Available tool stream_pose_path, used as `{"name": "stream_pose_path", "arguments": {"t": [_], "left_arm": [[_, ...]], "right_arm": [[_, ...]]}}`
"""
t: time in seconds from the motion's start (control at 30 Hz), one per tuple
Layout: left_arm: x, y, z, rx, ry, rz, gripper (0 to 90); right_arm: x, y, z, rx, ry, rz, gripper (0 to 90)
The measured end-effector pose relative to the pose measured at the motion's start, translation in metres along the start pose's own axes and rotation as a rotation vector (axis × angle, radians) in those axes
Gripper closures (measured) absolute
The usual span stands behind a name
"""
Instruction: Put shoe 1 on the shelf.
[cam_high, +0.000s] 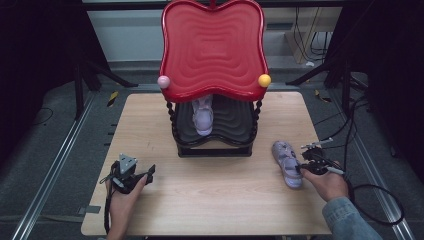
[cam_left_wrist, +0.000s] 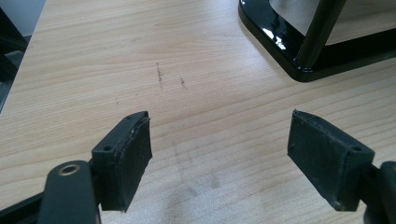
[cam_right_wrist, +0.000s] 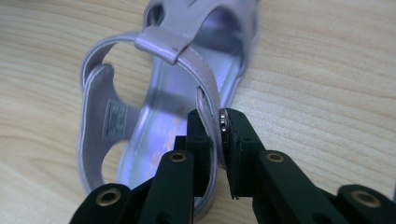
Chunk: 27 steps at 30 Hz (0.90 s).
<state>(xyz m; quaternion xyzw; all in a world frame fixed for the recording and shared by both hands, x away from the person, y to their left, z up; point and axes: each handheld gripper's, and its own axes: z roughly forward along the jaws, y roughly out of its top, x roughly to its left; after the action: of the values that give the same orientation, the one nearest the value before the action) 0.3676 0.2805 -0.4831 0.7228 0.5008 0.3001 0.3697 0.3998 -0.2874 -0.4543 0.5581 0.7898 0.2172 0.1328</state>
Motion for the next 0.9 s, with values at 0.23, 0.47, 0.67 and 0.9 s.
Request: {"name": "stream_pose_path", "arguments": {"t": [0.23, 0.47, 0.67, 0.9], "left_arm": [[-0.002, 0.000, 0.003, 0.011, 0.006, 0.012, 20.8], [0.000, -0.001, 0.002, 0.008, 0.007, 0.004, 20.9], [0.003, -0.002, 0.001, 0.008, 0.007, 0.000, 21.0], [0.002, -0.003, 0.005, 0.023, 0.001, 0.002, 20.9]], "right_arm": [[0.032, -0.012, -0.022, -0.038, 0.083, -0.123, 82.1], [0.094, 0.002, -0.013, -0.054, 0.222, -0.304, 81.9], [0.133, 0.024, 0.010, -0.091, 0.286, -0.417, 81.8], [0.140, 0.034, 0.027, -0.080, 0.294, -0.454, 81.0]]}}
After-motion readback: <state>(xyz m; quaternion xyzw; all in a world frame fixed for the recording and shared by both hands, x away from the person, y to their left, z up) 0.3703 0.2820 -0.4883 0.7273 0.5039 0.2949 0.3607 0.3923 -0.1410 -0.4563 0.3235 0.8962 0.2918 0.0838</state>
